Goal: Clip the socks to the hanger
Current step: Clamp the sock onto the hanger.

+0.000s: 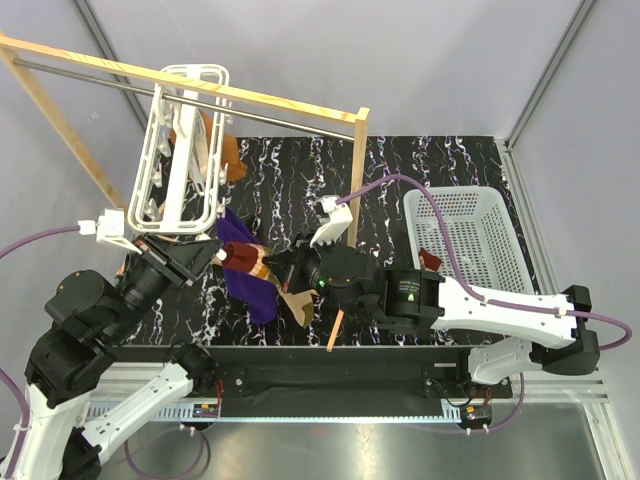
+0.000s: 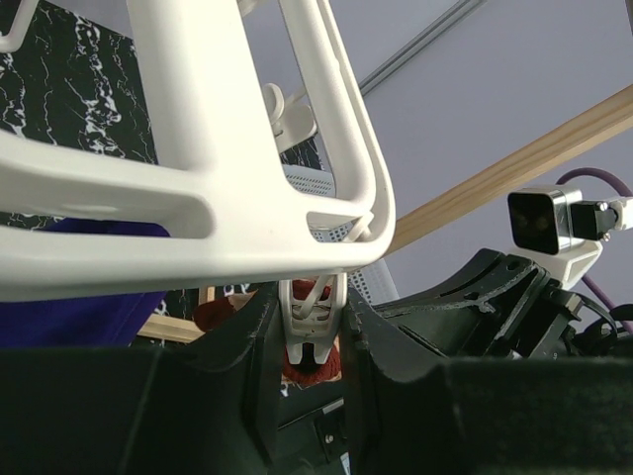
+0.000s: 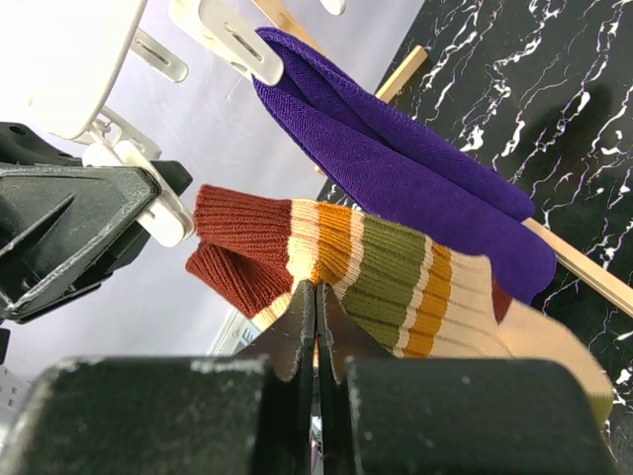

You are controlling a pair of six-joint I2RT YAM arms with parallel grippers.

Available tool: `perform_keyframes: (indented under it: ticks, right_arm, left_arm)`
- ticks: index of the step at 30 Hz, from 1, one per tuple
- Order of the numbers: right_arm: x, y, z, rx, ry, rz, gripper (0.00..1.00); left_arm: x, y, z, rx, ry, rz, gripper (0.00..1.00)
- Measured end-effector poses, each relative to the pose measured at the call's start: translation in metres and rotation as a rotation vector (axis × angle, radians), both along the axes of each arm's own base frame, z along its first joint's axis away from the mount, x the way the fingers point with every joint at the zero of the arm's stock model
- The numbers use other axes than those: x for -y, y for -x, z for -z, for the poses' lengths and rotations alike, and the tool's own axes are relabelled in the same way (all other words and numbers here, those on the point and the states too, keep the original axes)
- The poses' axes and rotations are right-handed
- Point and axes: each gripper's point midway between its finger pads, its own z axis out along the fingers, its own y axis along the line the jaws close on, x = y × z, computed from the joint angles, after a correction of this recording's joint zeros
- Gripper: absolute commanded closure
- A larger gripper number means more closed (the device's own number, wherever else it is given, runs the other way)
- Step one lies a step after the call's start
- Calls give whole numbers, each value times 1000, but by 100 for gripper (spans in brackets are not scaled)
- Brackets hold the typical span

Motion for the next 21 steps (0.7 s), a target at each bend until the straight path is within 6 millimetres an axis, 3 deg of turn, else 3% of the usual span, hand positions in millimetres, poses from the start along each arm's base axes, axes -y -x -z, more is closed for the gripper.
perform_keyframes:
  ticks: [21]
  right_arm:
    - [-2, 7, -5, -6, -29, -41, 100]
  left_arm:
    - [-6, 1, -1, 8, 5, -25, 100]
